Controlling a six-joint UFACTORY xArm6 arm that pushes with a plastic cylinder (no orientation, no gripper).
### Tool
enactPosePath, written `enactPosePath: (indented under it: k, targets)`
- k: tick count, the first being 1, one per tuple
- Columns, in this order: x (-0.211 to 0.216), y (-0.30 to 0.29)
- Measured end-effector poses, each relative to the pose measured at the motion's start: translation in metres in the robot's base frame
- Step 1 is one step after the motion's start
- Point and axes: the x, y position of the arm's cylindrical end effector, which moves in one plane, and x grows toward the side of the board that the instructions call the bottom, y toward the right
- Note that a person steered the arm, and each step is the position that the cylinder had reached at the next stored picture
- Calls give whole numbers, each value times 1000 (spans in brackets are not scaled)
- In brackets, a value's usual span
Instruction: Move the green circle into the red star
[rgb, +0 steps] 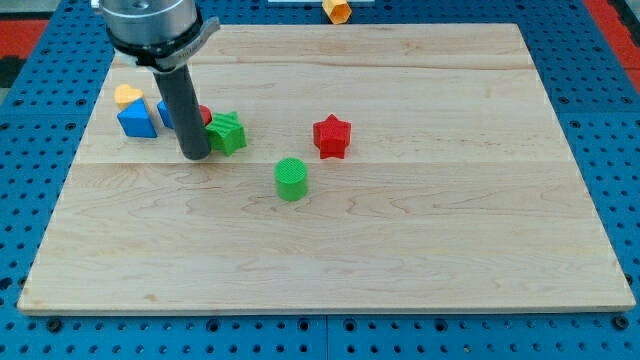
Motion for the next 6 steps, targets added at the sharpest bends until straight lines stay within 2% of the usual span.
enactPosePath:
  k: [1,2,3,6]
  targets:
    - [55,13]
    - [66,71]
    - [64,103]
    - [17,107]
